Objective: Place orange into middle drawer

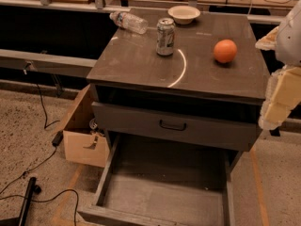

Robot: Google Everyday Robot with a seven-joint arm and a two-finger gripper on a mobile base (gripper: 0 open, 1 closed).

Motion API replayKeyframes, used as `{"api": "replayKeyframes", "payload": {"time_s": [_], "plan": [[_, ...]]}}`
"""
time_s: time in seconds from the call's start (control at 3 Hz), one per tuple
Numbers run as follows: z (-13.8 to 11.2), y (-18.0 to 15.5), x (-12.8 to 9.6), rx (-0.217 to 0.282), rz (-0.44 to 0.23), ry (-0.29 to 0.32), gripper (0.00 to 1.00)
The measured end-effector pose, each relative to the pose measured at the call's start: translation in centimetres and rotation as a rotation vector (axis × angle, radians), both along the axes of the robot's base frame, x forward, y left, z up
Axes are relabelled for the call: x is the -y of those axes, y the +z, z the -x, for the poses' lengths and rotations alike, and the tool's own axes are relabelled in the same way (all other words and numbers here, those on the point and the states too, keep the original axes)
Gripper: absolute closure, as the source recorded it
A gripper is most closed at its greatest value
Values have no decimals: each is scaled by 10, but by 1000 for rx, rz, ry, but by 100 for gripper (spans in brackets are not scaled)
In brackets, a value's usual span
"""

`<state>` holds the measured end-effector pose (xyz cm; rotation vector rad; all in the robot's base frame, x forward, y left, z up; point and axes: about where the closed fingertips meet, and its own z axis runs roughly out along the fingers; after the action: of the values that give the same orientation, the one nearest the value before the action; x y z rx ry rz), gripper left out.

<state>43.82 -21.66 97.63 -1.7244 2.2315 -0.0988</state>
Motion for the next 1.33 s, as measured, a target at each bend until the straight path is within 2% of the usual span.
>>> {"api": "replayKeyframes", "payload": {"time_s": [0.33, 0.67, 1.0, 1.33], "plan": [[0, 0, 0, 0, 0, 0, 0], [-7, 0, 10, 35, -20, -49, 0], [-36, -4, 52, 150, -94, -205, 0], [-69, -12, 90, 258, -212, -323, 0]]}}
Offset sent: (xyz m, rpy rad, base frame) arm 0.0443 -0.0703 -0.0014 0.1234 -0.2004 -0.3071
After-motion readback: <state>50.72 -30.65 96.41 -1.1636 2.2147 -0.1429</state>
